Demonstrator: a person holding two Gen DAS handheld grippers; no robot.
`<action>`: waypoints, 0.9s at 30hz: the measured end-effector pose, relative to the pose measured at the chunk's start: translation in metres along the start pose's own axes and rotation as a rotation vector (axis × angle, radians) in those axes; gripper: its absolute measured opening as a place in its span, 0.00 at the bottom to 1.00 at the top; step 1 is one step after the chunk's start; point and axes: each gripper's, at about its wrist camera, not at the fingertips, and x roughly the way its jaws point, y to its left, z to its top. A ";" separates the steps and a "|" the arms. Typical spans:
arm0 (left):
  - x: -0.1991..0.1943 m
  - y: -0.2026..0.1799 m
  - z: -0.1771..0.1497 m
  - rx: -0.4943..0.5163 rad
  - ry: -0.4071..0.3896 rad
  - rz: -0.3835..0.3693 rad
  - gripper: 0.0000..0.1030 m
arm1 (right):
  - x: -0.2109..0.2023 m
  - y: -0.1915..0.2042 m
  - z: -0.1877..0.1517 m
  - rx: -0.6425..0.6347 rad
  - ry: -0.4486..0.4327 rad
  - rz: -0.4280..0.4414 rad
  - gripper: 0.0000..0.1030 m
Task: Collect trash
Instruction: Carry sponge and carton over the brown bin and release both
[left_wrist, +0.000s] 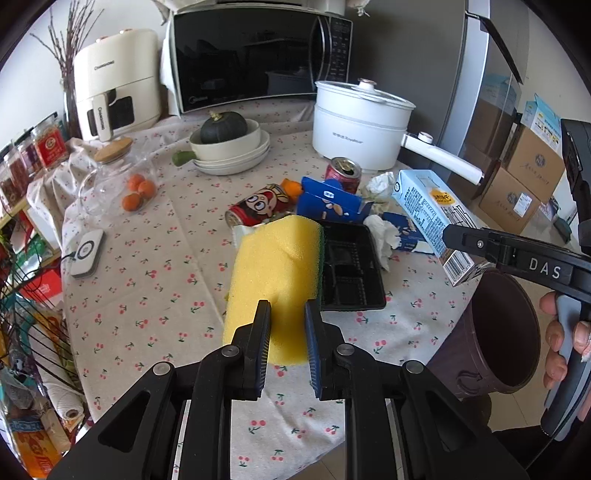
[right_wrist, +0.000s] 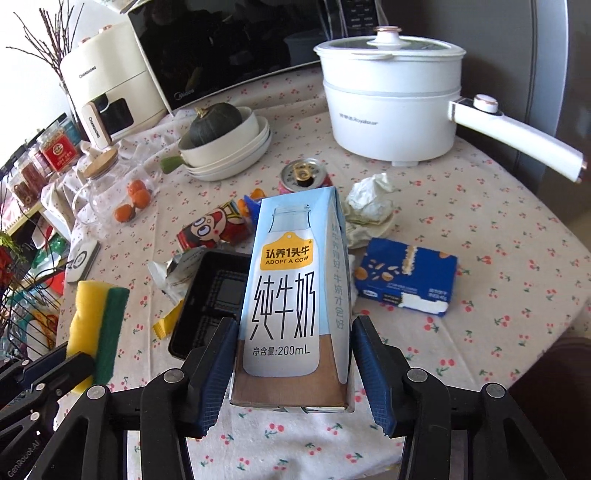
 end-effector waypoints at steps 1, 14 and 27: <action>0.002 -0.009 0.000 0.013 0.002 -0.008 0.19 | -0.005 -0.008 -0.001 0.004 -0.002 -0.007 0.54; 0.020 -0.149 0.002 0.217 0.007 -0.137 0.19 | -0.064 -0.132 -0.035 0.109 -0.001 -0.130 0.54; 0.046 -0.269 -0.032 0.433 0.081 -0.328 0.19 | -0.101 -0.233 -0.087 0.228 0.030 -0.230 0.54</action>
